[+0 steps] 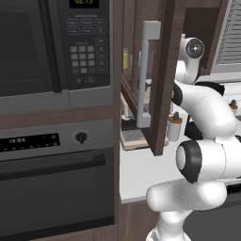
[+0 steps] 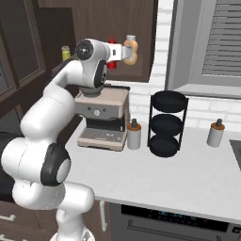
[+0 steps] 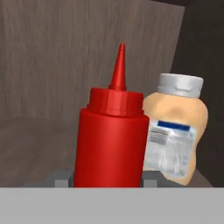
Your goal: Put the shaker and condiment bottle from the counter next to their counterparts in the cabinet.
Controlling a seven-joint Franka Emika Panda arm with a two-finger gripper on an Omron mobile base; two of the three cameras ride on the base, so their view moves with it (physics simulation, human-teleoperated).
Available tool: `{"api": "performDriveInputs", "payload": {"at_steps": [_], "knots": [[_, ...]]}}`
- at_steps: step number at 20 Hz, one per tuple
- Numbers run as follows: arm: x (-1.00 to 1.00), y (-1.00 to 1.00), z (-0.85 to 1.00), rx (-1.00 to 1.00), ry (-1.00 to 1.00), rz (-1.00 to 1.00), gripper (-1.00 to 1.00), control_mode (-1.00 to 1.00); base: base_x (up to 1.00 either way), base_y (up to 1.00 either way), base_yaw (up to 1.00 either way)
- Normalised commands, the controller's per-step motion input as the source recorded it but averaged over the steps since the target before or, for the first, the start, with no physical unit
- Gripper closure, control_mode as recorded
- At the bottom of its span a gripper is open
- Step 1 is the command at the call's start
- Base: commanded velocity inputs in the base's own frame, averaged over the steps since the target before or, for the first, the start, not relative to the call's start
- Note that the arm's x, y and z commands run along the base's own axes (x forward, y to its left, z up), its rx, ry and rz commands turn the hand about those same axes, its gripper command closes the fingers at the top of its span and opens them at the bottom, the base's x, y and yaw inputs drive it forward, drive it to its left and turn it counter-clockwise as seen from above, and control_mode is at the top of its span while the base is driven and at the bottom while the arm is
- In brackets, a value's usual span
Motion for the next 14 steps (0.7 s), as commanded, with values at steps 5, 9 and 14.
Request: {"api": "performDriveInputs", "payload": {"at_steps": [5, 9, 14], "knots": [[0.45, 0.0, -0.14, 0.0, -0.02, -0.01, -1.0, -1.0, 0.0, 0.0, 0.0], [-0.19, 0.0, -0.01, 0.03, 0.0, 0.0, -1.0, -1.0, 0.0, 0.0, 0.0], [-0.78, 0.0, 0.2, 0.11, 0.0, -0.03, -1.0, -1.0, 0.0, 0.0, 0.0]]}}
